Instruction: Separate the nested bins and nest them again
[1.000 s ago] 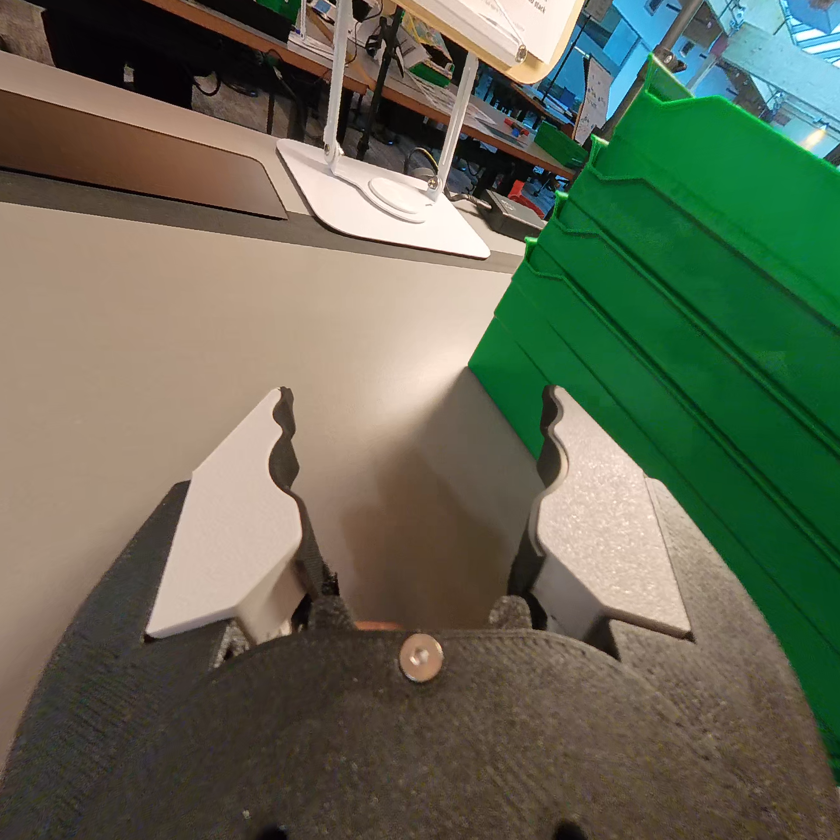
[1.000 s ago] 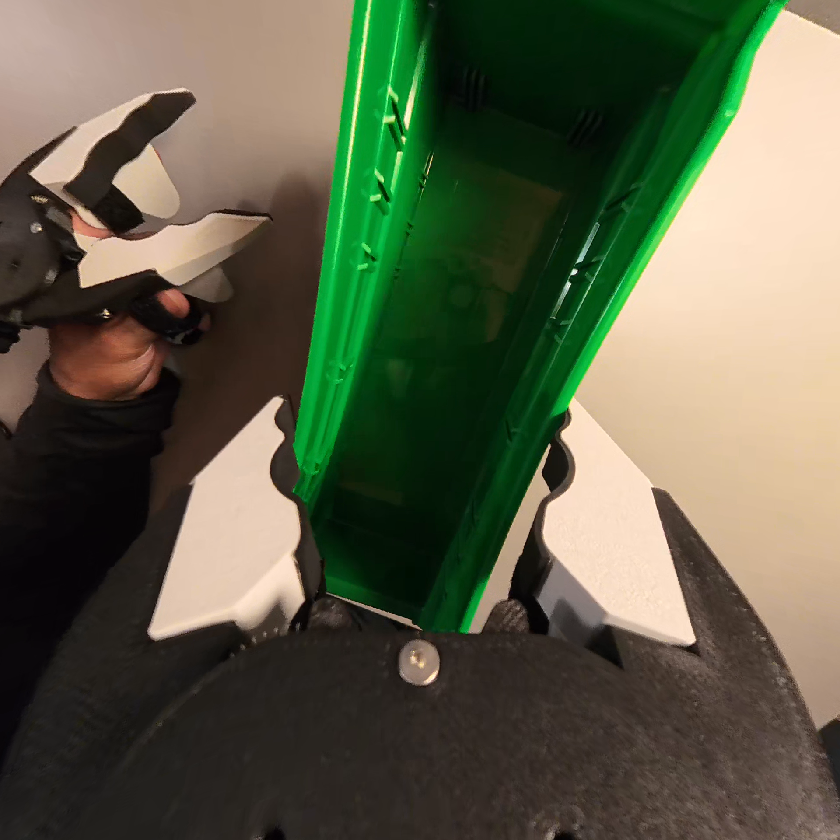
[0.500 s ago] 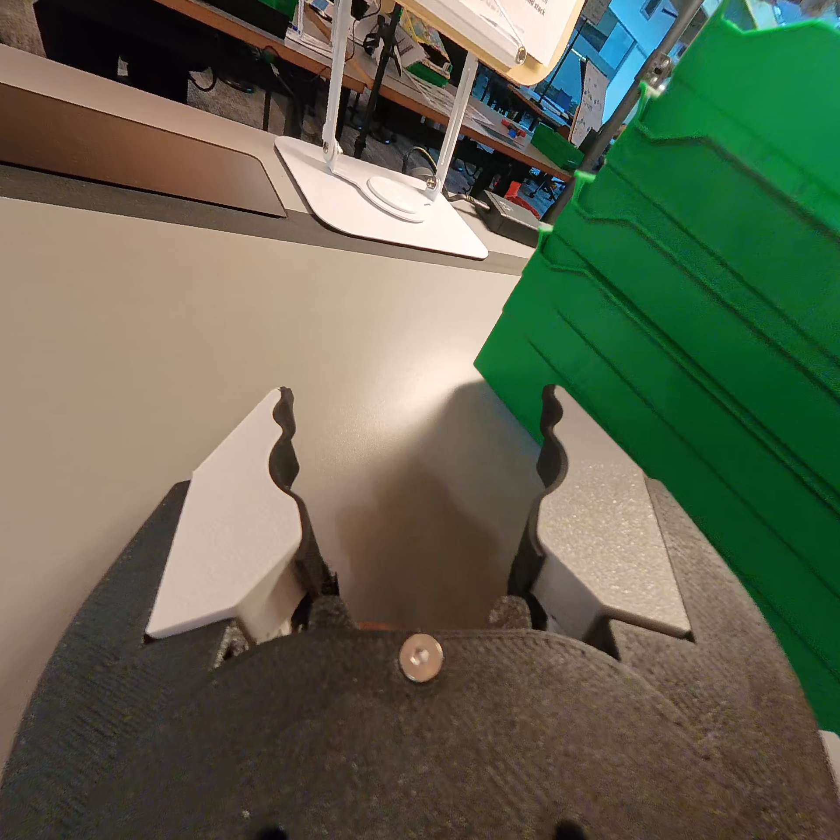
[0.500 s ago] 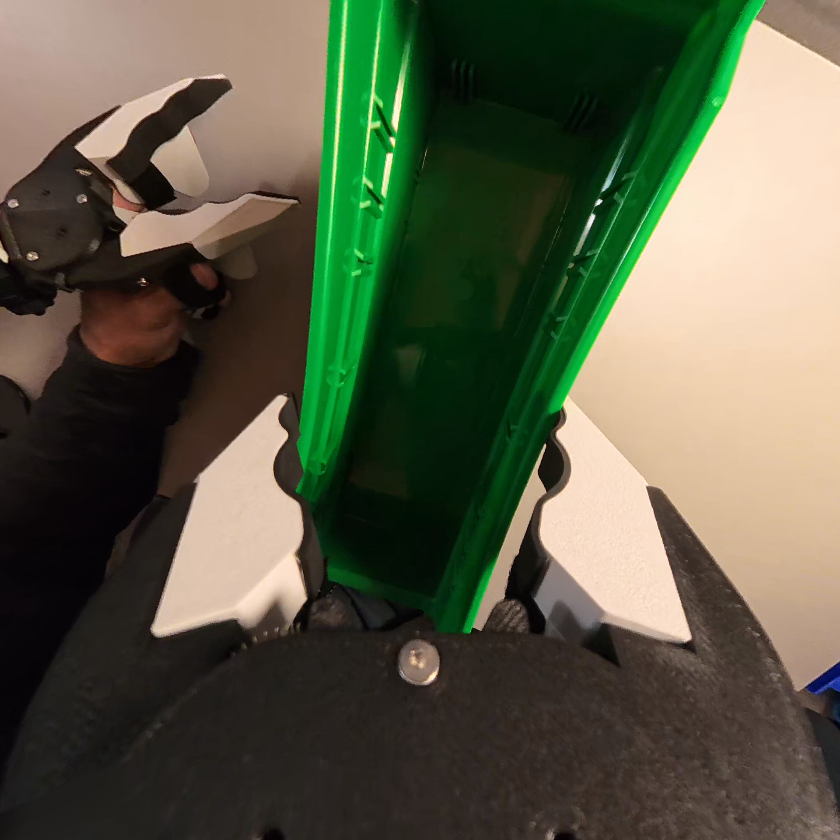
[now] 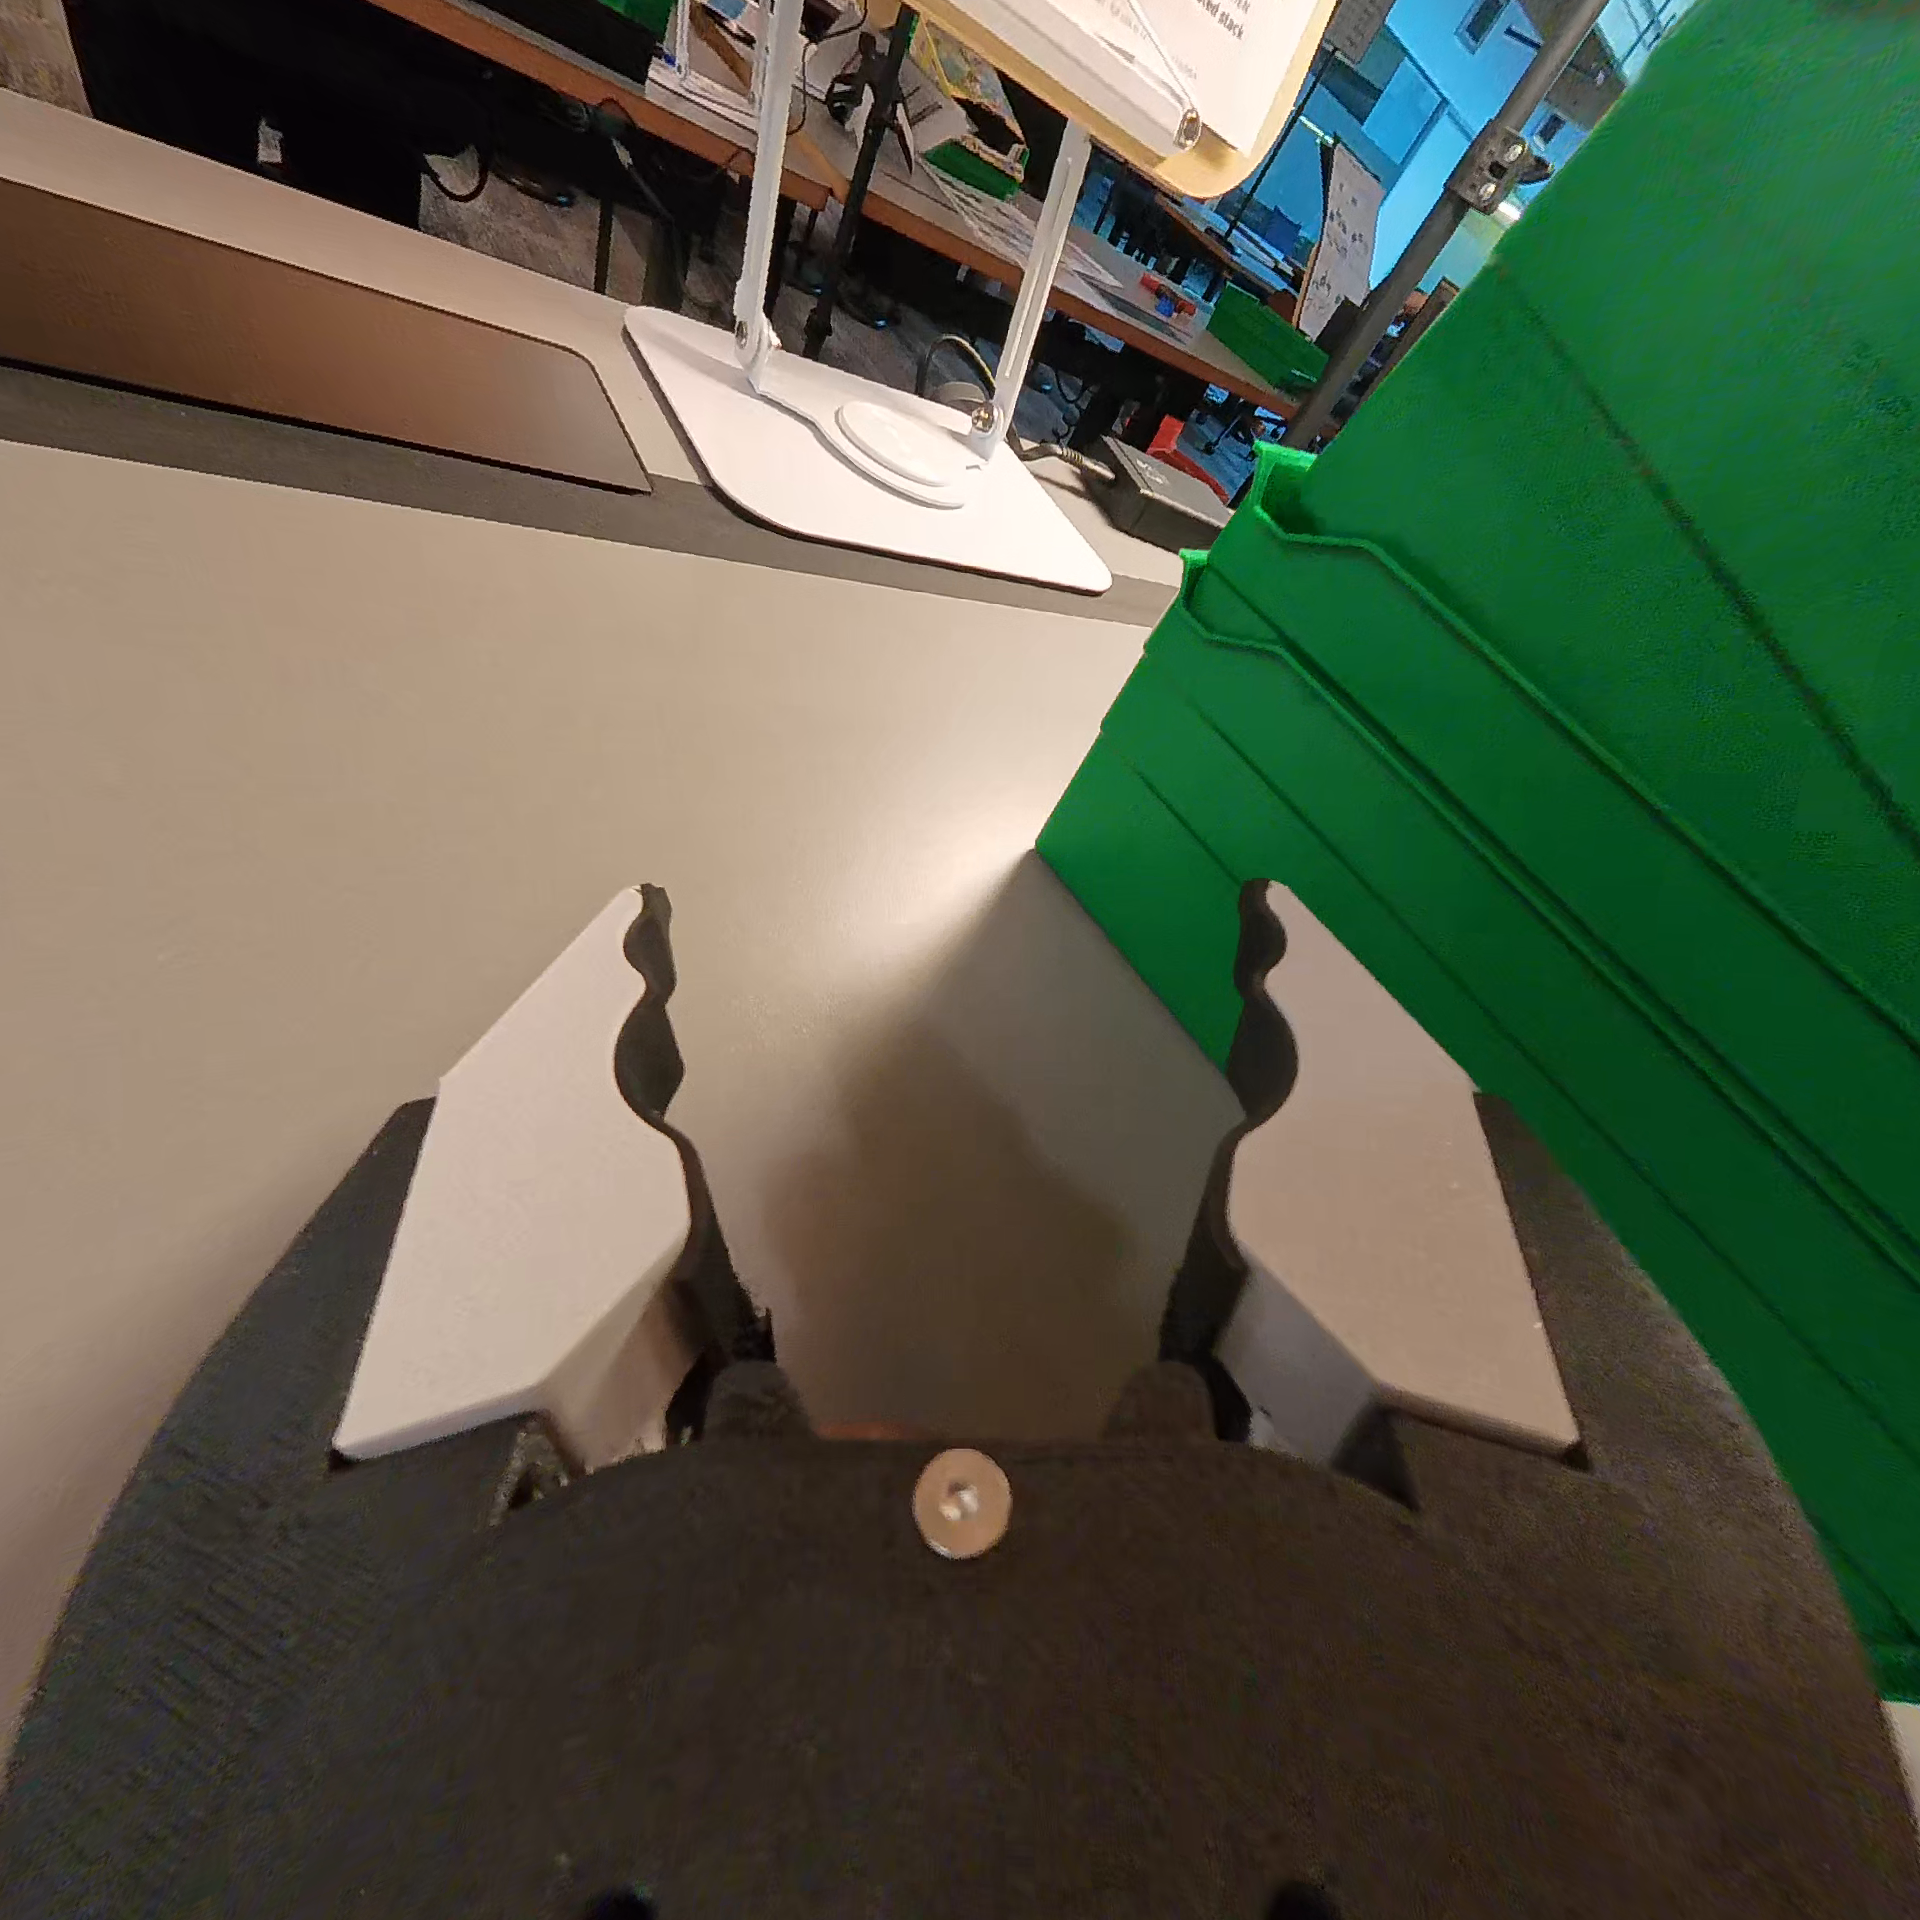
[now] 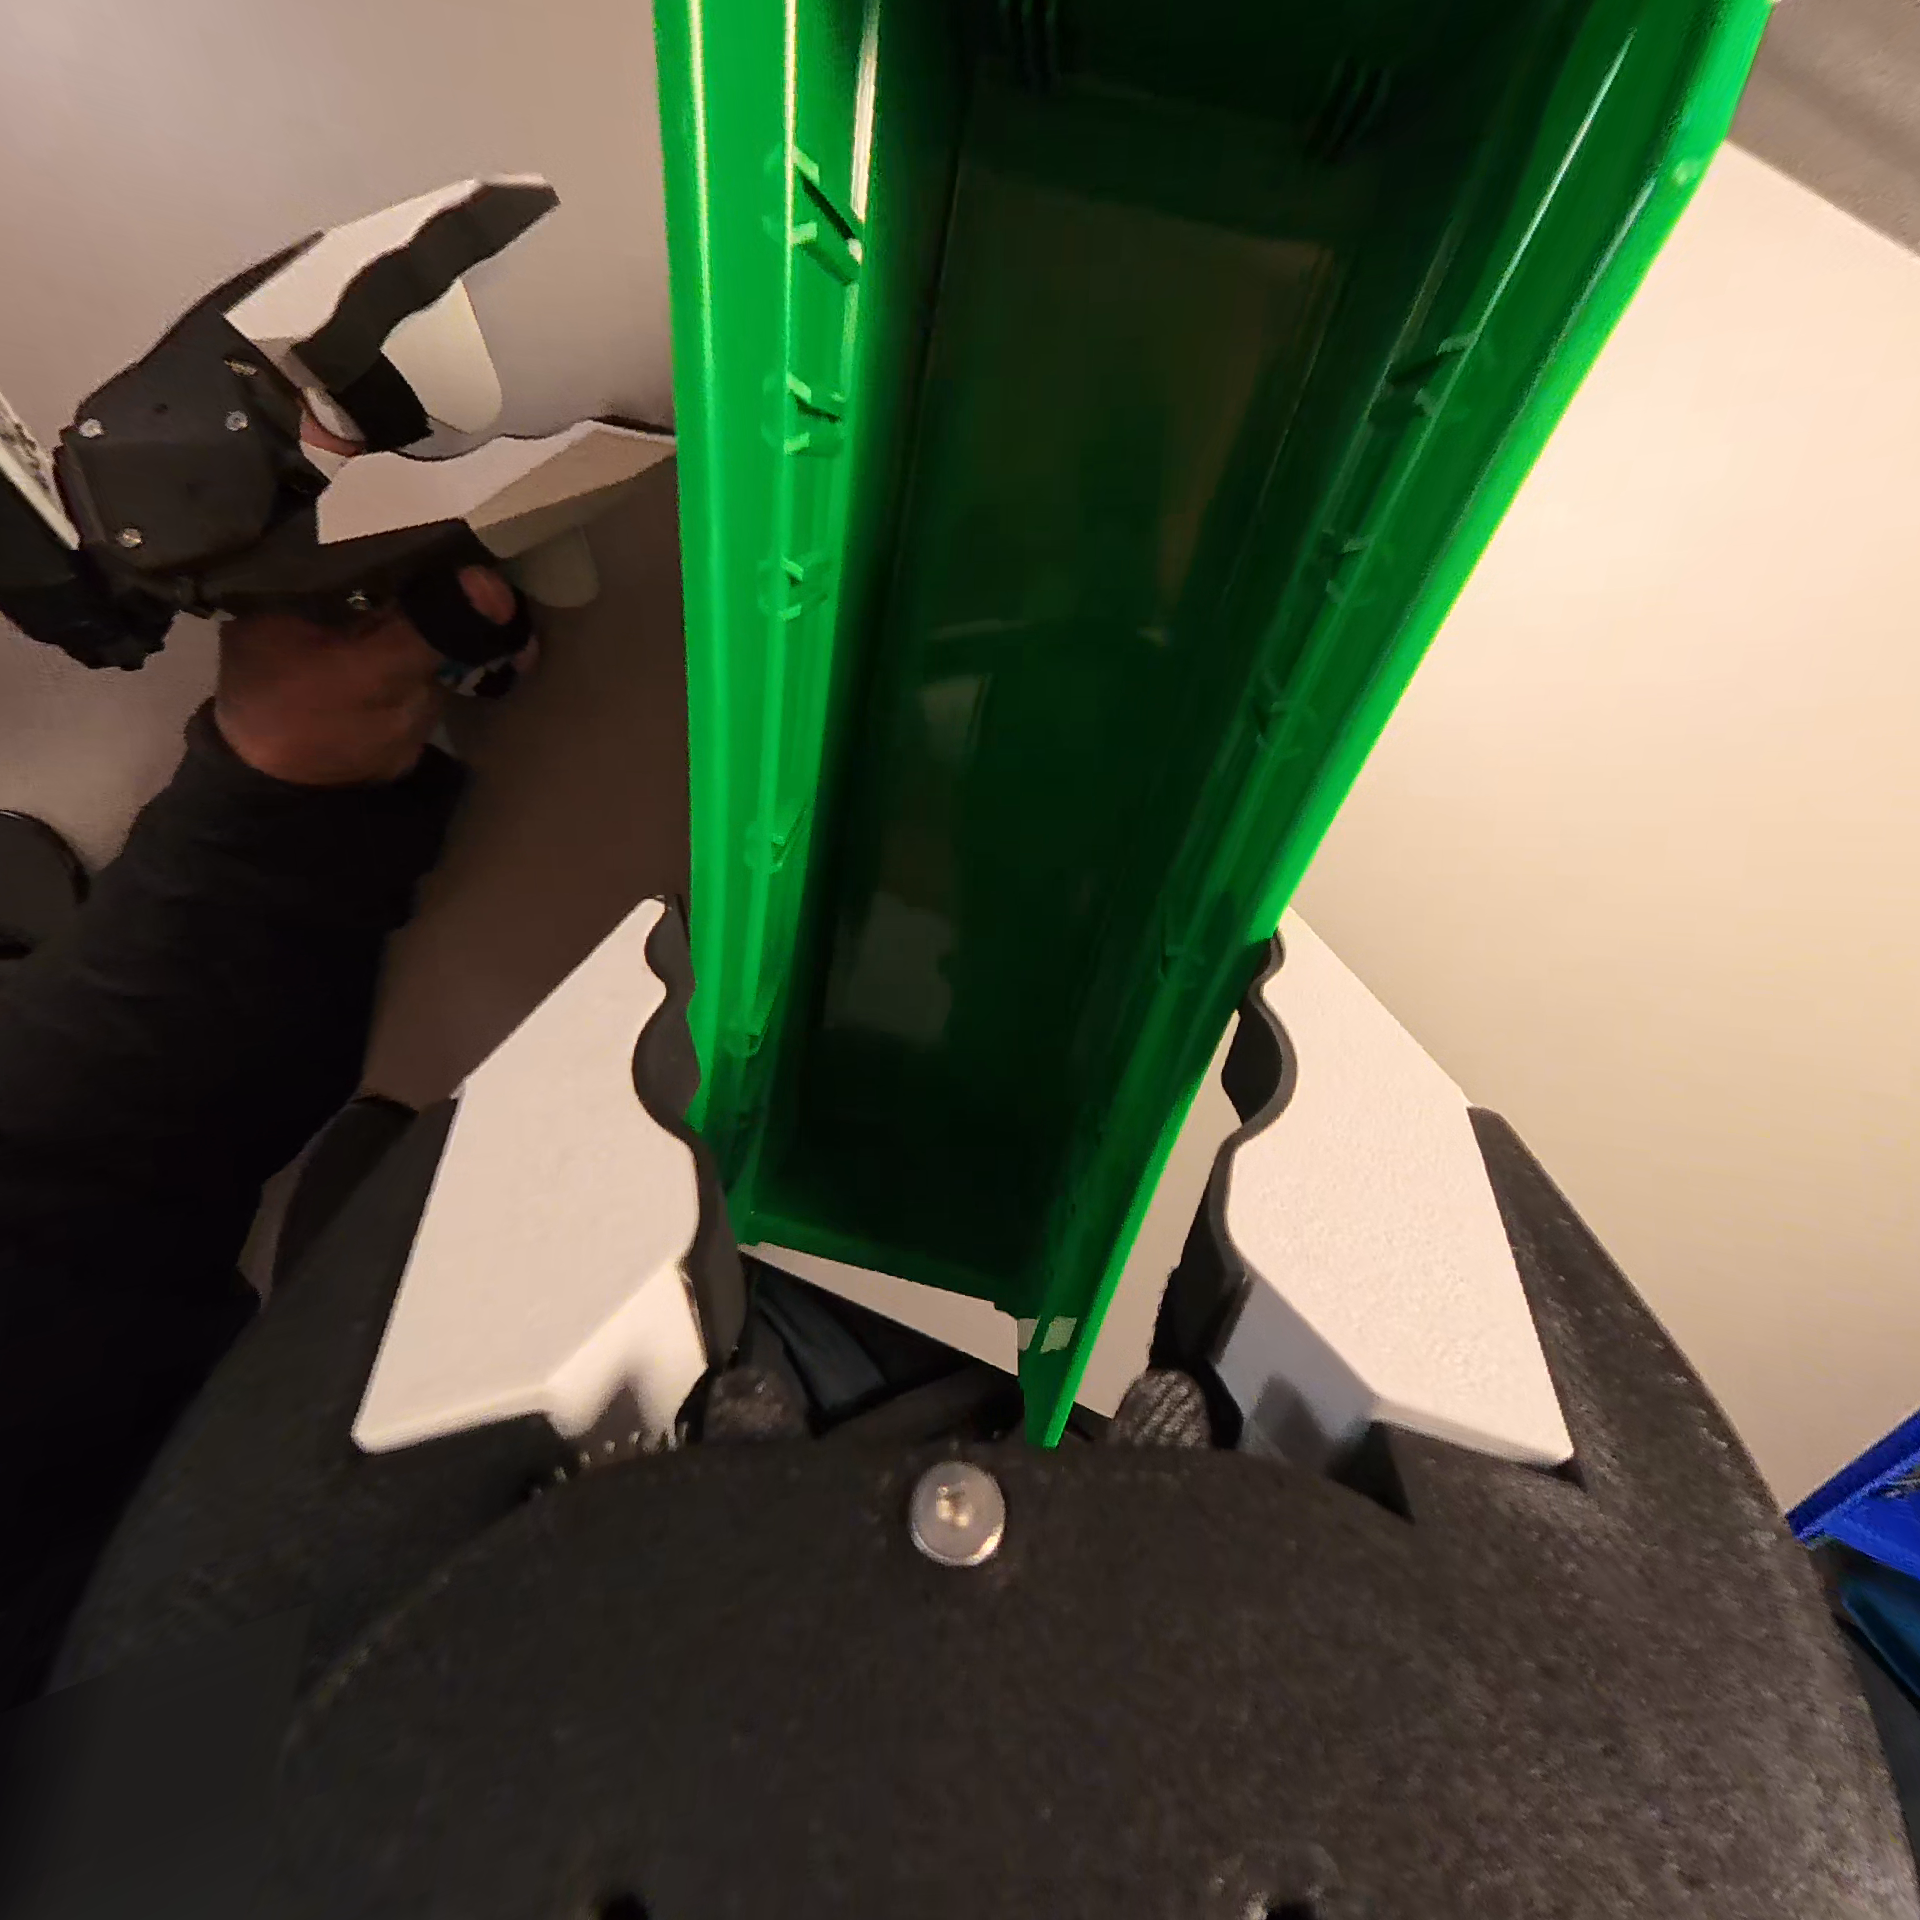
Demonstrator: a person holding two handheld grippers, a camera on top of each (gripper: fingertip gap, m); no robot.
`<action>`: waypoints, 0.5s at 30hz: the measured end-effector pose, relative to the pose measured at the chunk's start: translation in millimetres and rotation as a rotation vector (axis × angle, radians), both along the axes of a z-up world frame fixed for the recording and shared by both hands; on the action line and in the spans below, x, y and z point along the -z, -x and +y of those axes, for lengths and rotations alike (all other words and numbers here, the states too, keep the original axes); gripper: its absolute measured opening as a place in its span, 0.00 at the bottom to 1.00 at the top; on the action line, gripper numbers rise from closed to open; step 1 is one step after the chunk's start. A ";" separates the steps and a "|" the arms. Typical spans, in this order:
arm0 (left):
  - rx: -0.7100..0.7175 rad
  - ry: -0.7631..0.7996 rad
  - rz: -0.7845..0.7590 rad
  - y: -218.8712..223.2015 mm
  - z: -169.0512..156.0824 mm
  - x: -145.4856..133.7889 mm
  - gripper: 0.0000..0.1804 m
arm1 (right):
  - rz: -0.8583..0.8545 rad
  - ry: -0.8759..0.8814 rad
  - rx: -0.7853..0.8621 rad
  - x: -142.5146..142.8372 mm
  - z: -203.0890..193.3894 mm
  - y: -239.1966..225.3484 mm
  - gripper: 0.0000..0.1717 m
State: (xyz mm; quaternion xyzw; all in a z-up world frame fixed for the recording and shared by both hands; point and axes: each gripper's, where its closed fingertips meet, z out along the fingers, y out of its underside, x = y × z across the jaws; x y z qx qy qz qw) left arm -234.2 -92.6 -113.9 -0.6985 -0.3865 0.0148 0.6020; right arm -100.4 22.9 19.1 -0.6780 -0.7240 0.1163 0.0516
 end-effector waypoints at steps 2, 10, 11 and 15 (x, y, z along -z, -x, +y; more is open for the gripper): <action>0.000 0.000 0.000 0.0 0.0 0.0 0.60 | 0.015 0.006 0.002 -8.6 1.2 0.5 0.61; 0.003 0.002 0.000 -0.7 0.4 0.2 0.60 | 0.004 0.008 -0.015 -11.5 -2.0 -1.9 0.61; 0.003 0.001 0.000 -0.7 0.3 0.1 0.60 | -0.002 0.006 -0.019 -10.0 -3.1 -2.0 0.61; 0.005 -0.001 -0.002 -0.9 0.4 -0.1 0.60 | -0.026 -0.016 -0.028 -4.2 -5.7 -0.8 0.61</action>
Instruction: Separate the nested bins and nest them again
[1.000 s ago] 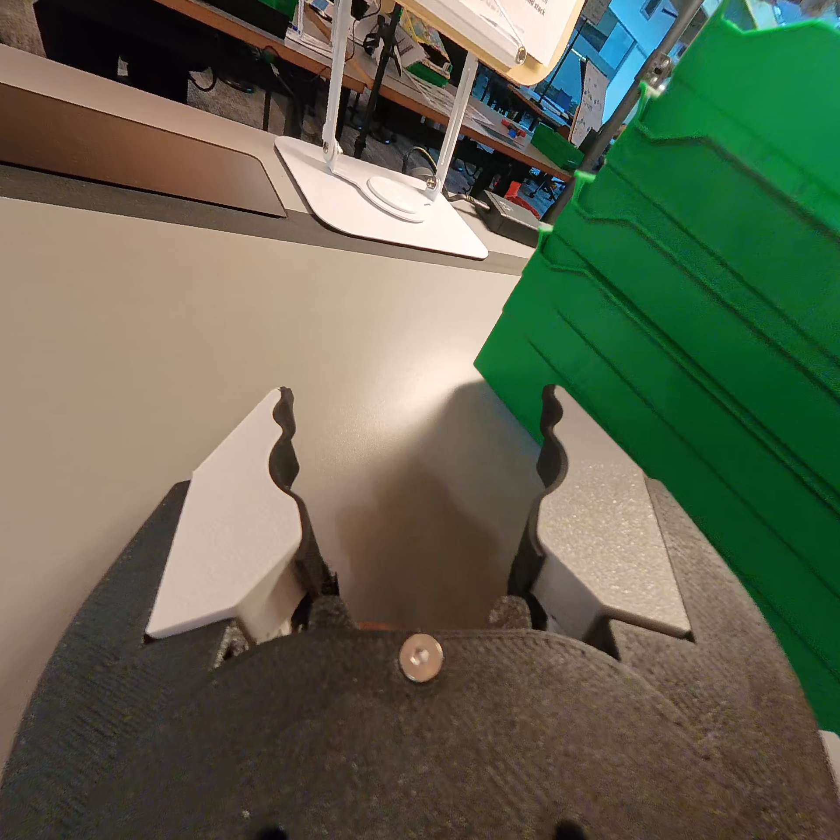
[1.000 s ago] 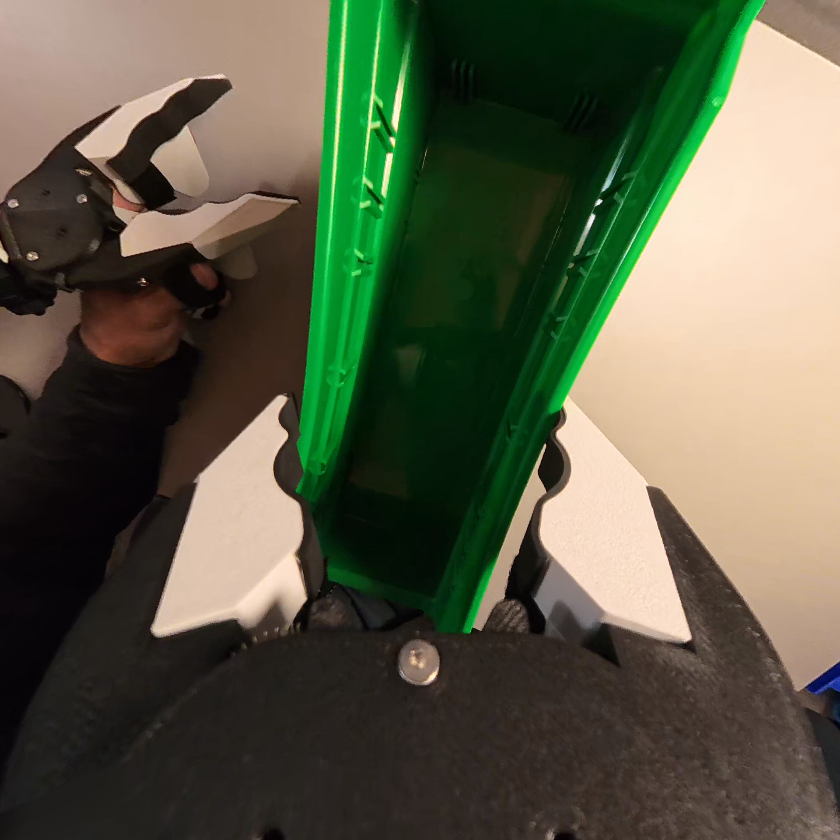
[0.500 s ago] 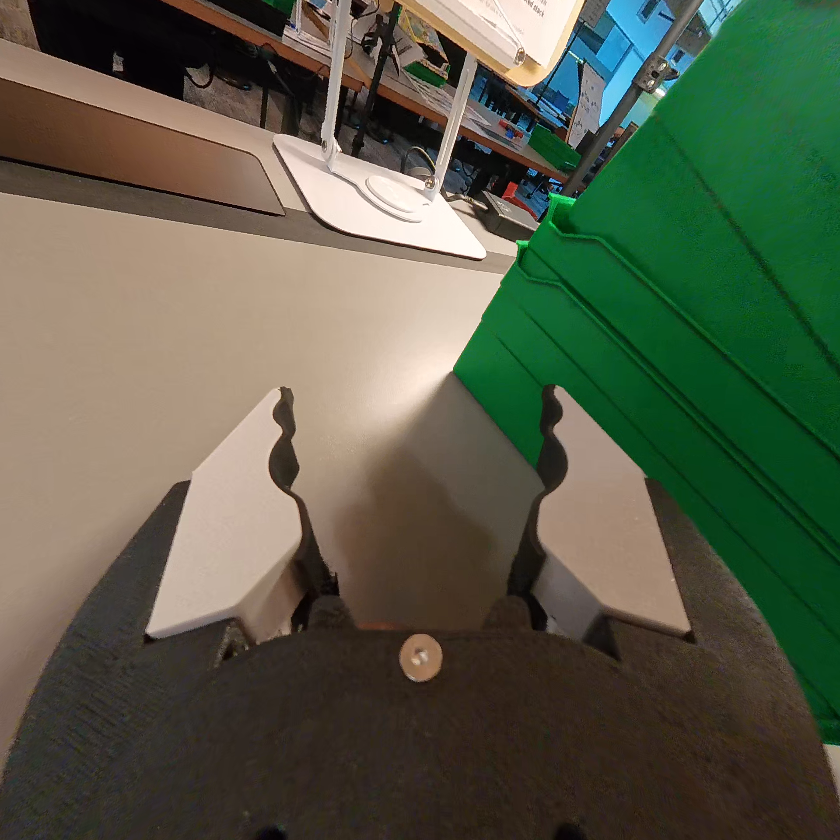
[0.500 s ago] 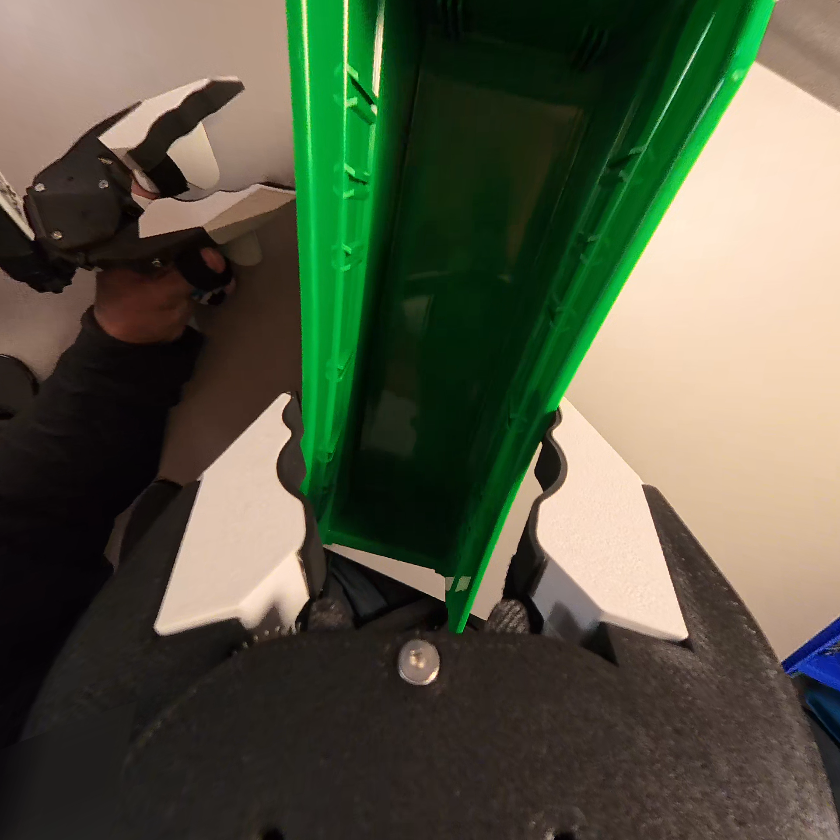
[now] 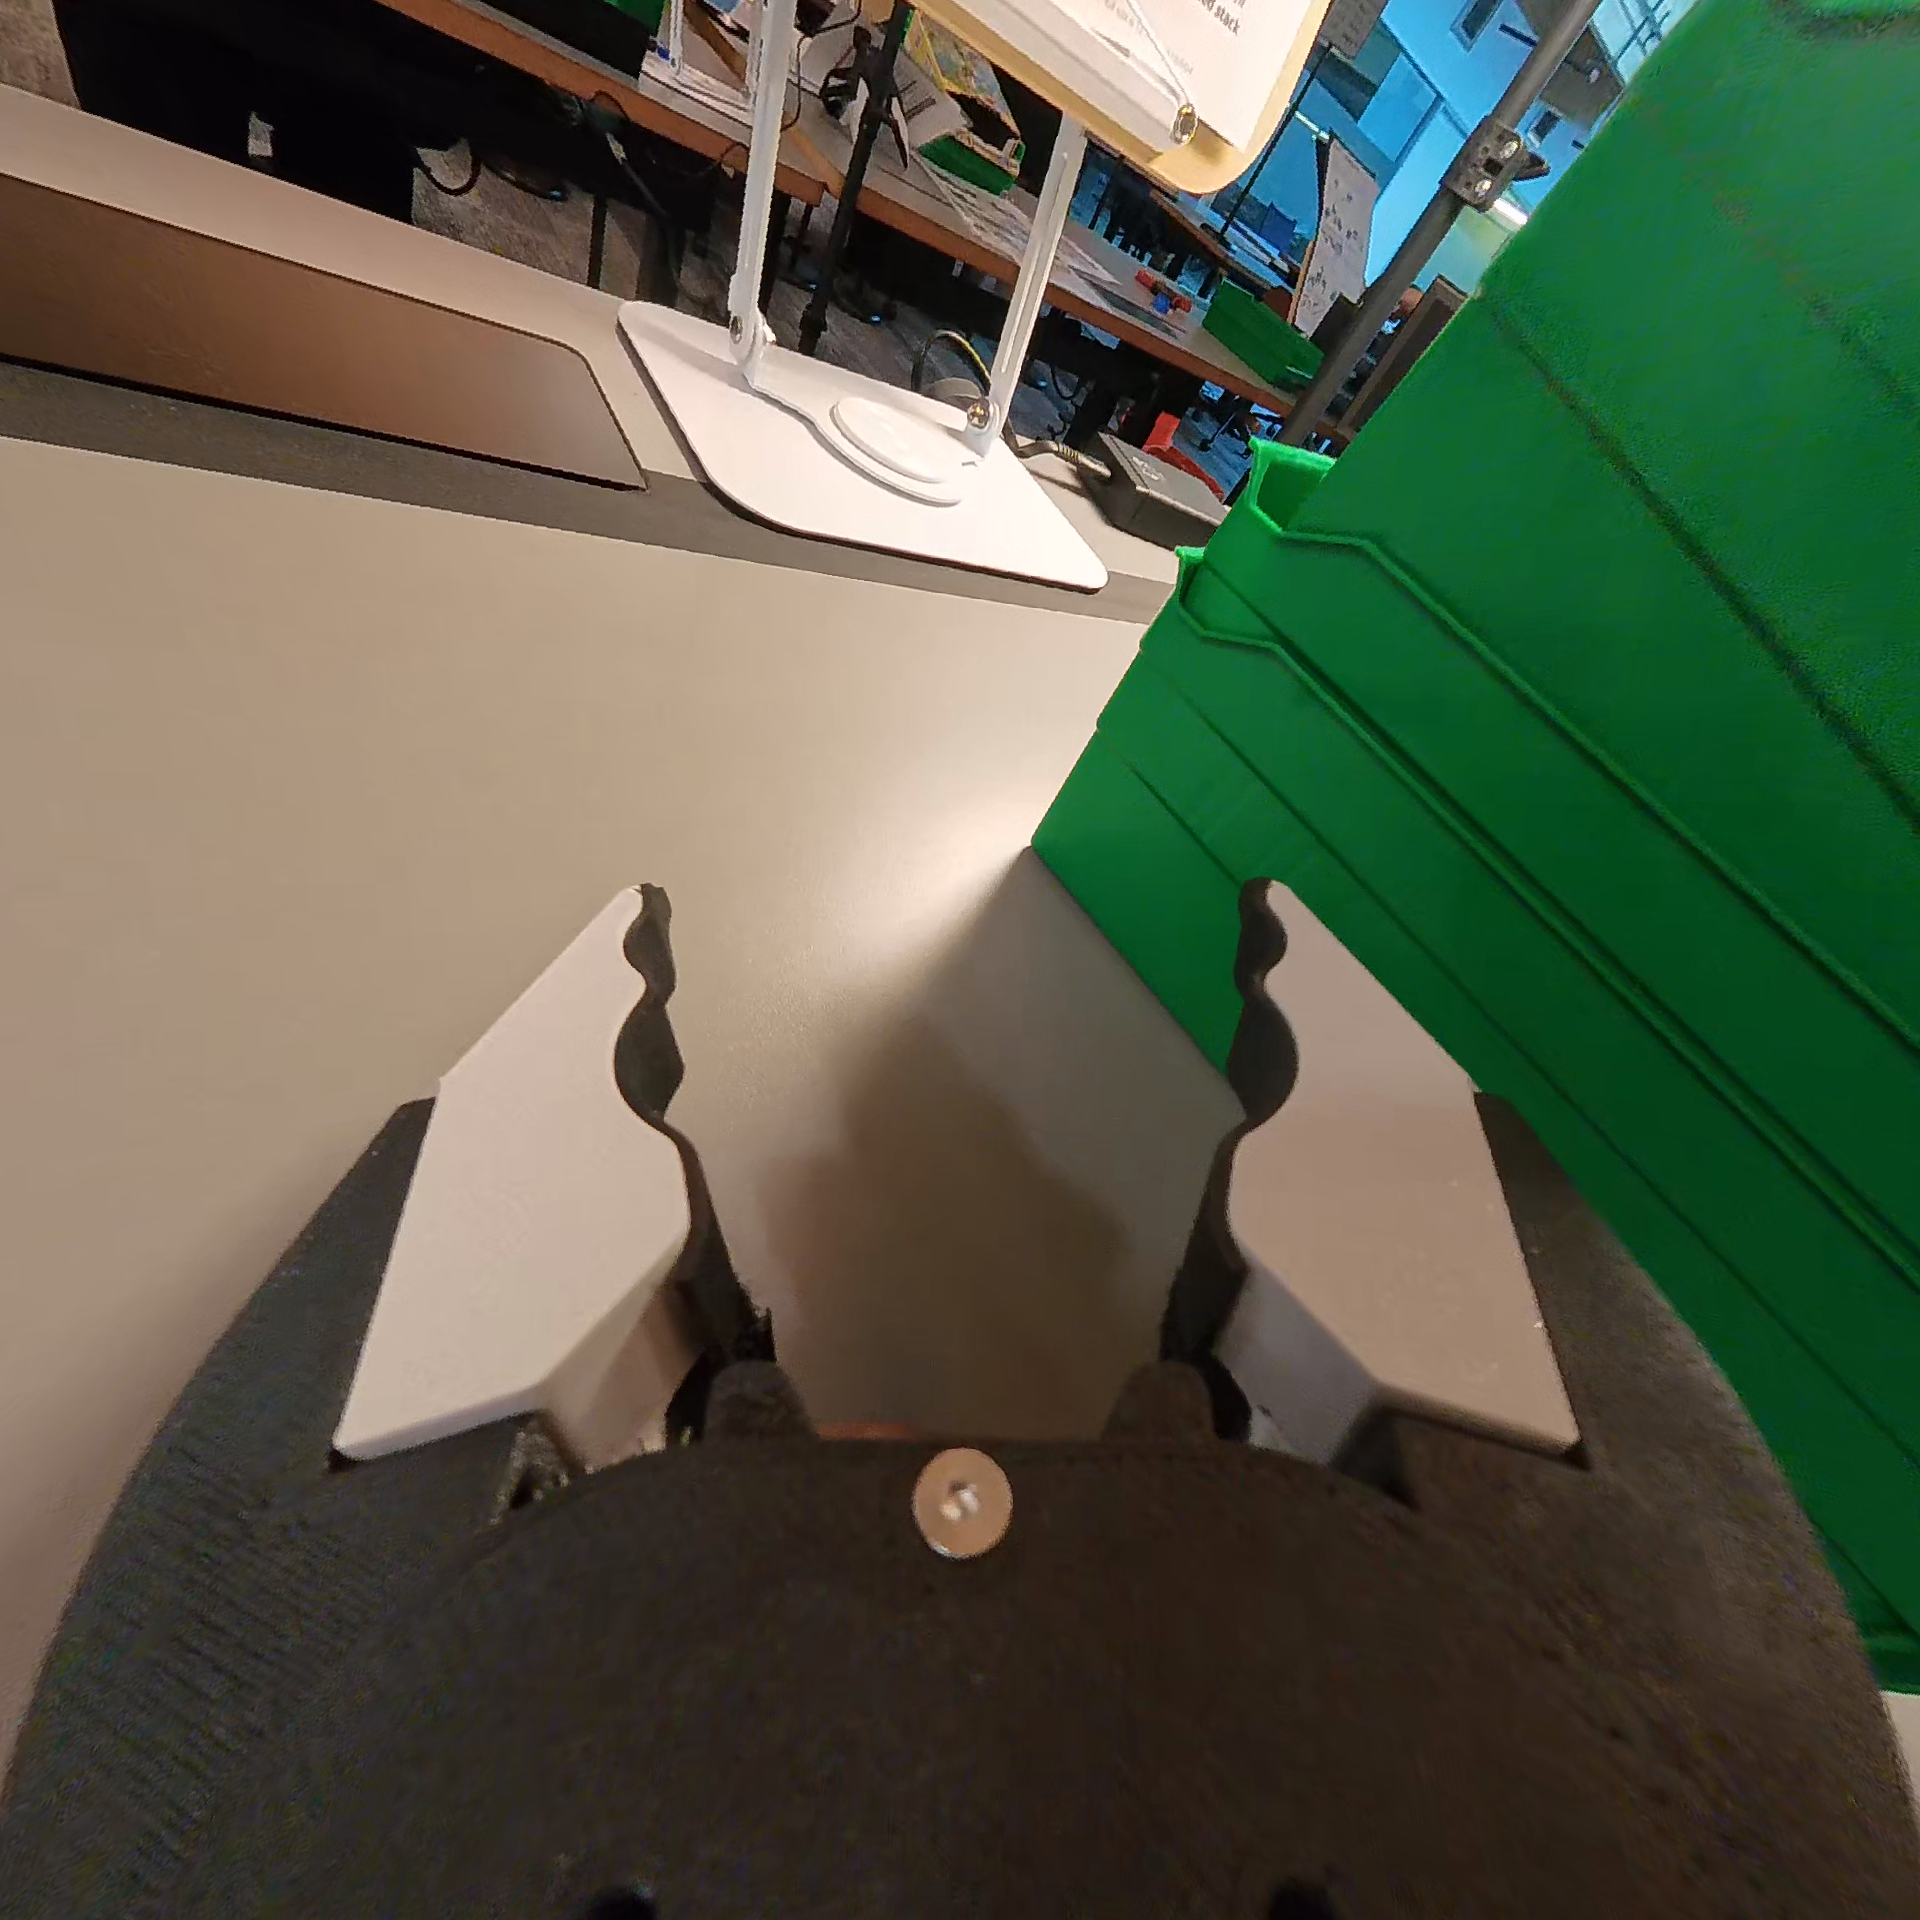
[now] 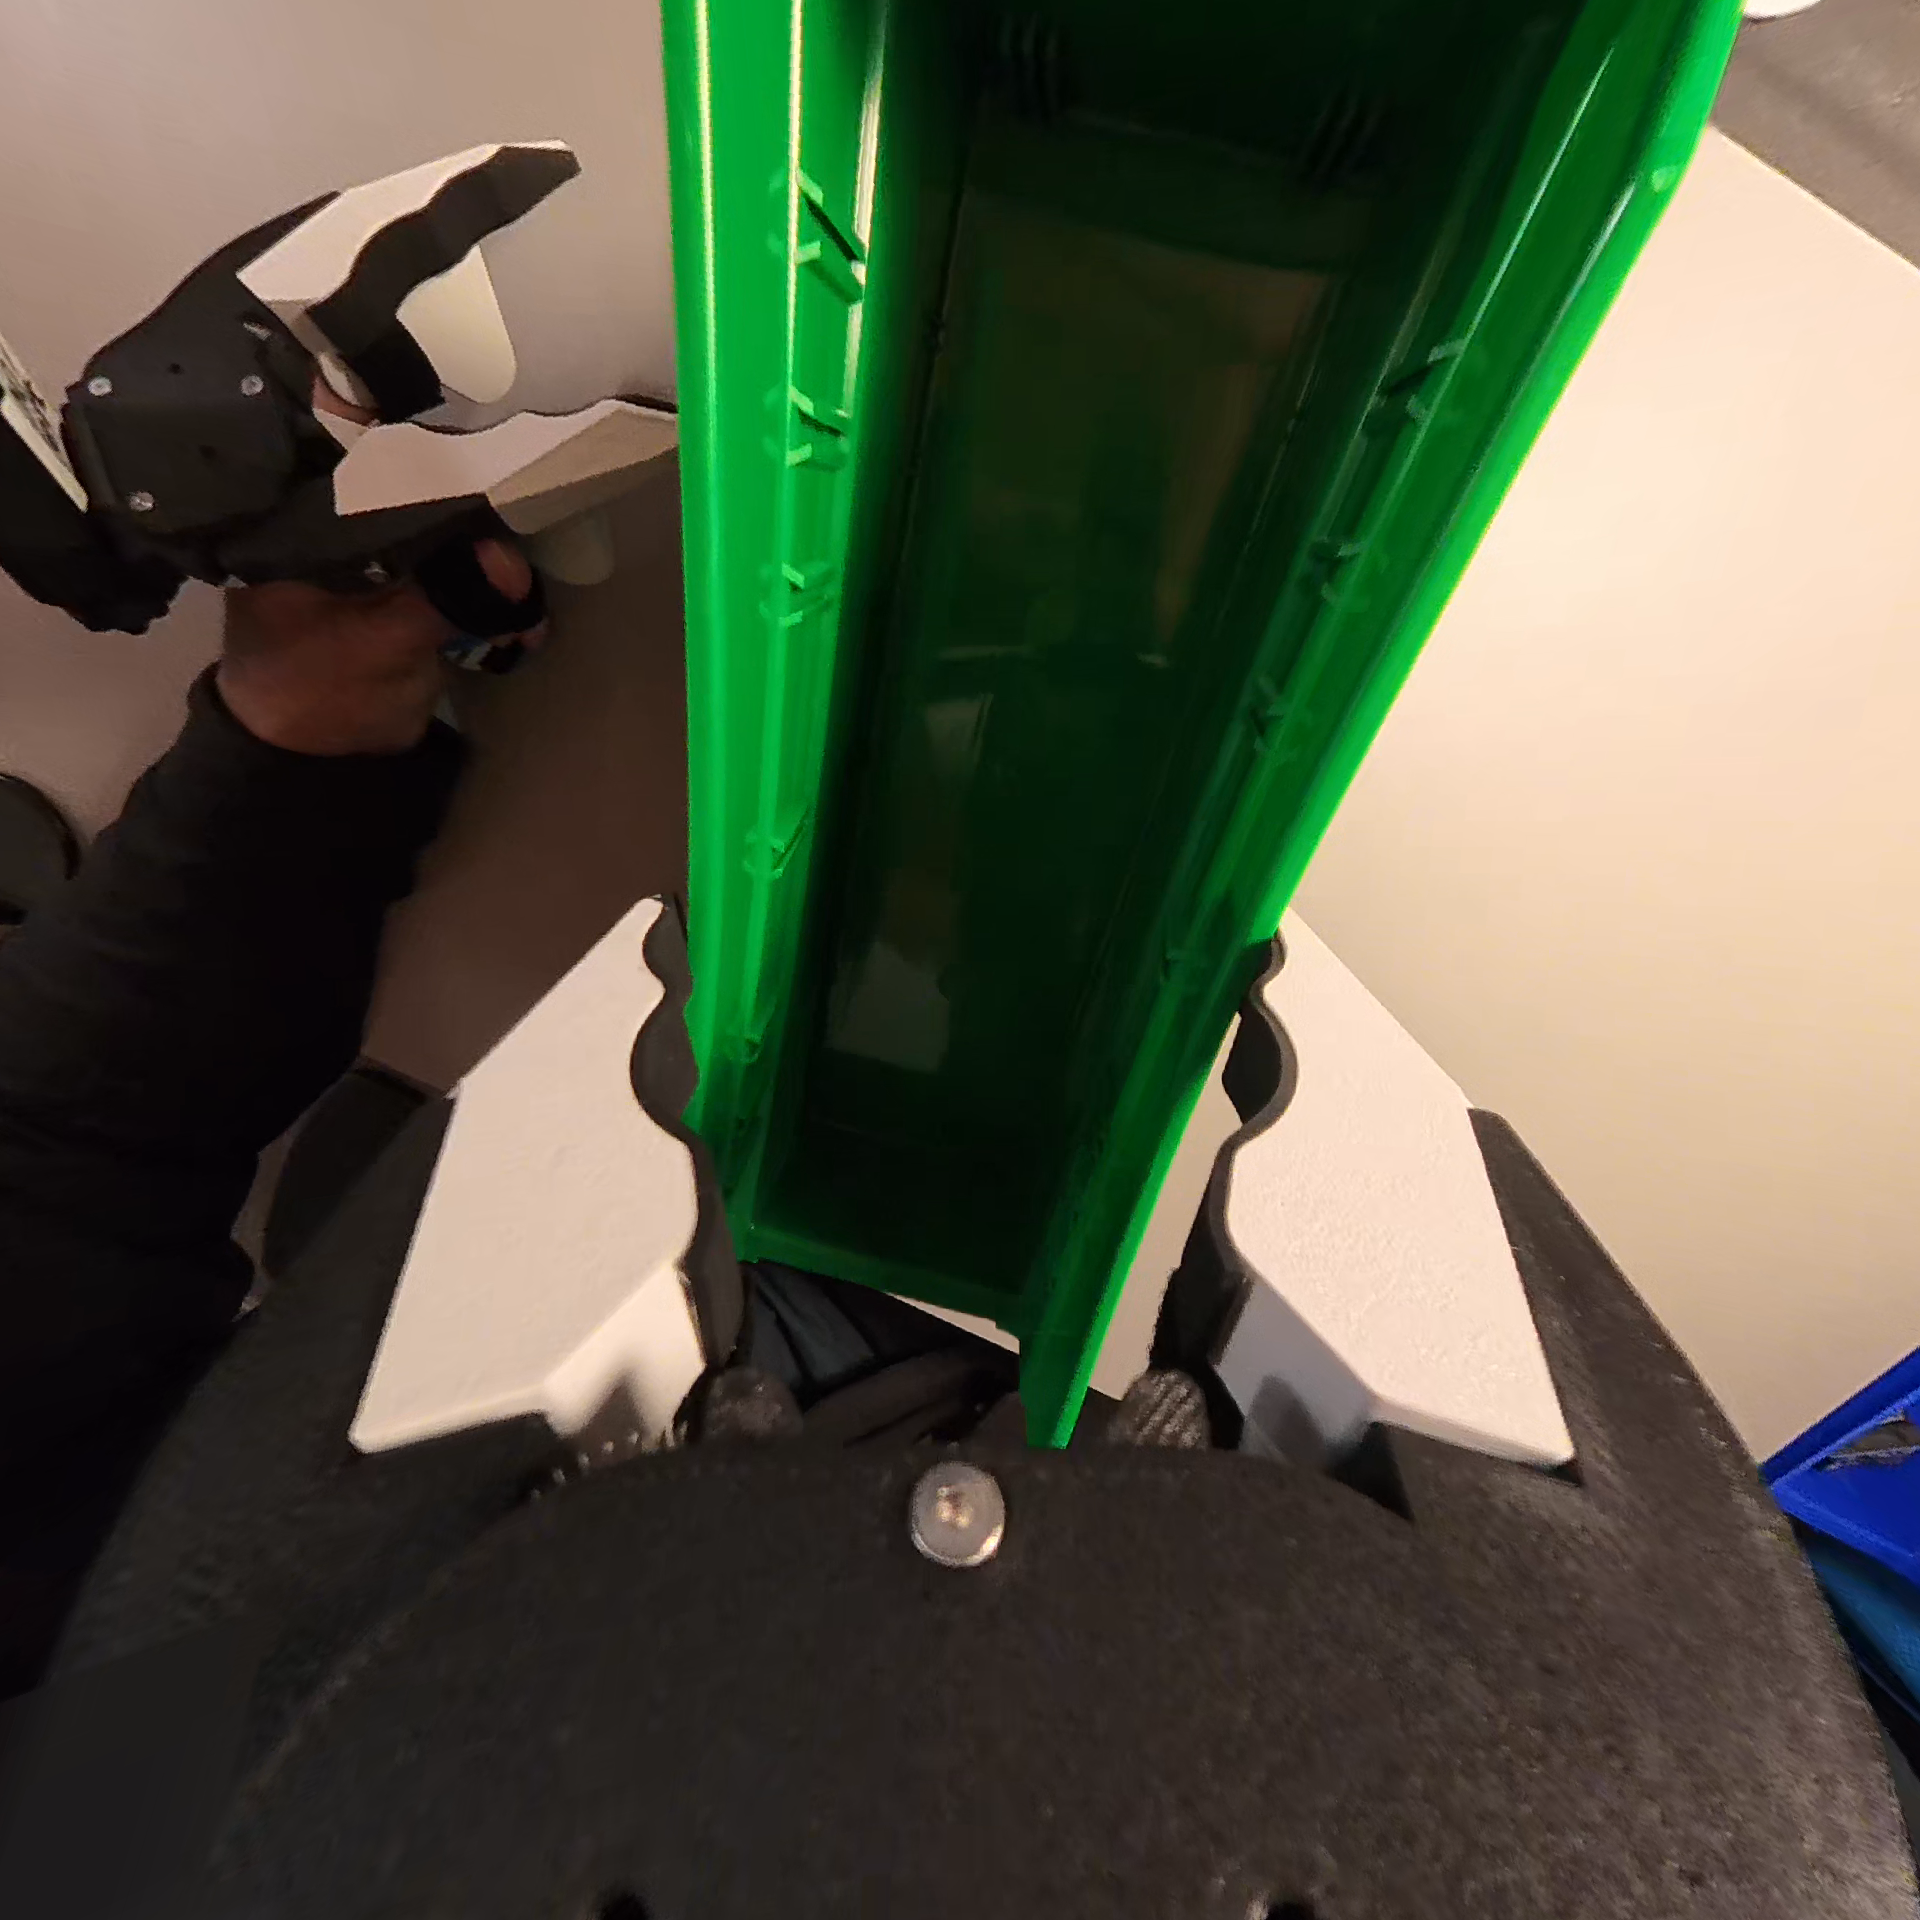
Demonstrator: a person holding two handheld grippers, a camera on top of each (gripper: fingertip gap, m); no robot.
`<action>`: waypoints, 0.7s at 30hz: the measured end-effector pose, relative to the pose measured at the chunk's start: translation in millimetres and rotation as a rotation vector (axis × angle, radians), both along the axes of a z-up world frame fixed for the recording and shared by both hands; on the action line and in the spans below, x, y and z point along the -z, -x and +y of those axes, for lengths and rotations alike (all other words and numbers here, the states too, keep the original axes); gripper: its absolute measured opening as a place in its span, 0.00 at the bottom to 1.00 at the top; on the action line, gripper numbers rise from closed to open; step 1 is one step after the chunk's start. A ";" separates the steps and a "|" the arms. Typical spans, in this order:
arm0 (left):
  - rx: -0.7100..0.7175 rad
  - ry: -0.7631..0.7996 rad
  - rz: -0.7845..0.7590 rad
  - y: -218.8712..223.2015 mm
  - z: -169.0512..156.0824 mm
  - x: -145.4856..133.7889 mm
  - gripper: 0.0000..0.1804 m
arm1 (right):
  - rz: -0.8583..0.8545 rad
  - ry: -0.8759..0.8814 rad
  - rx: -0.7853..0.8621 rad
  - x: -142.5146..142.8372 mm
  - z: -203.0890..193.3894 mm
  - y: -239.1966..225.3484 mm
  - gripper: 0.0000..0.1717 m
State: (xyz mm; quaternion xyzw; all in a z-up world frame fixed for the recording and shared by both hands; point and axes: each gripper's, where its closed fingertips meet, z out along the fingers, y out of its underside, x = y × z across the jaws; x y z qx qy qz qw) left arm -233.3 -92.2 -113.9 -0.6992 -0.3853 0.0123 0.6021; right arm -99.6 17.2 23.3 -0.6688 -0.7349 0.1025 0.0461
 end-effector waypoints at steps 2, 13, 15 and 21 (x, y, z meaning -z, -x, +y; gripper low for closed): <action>0.002 -0.002 0.002 -0.2 0.3 -0.5 0.60 | -0.007 -0.009 -0.002 0.6 -0.5 1.4 0.61; 0.008 -0.002 -0.005 -0.2 0.7 0.2 0.60 | -0.022 -0.049 -0.022 -8.8 -2.1 8.7 0.61; 0.008 -0.002 -0.006 -0.2 0.5 0.2 0.60 | -0.030 -0.053 -0.027 -10.0 -2.2 8.9 0.61; 0.011 -0.001 -0.005 -0.5 0.7 0.3 0.60 | -0.056 -0.047 -0.036 -7.7 -0.1 9.7 0.61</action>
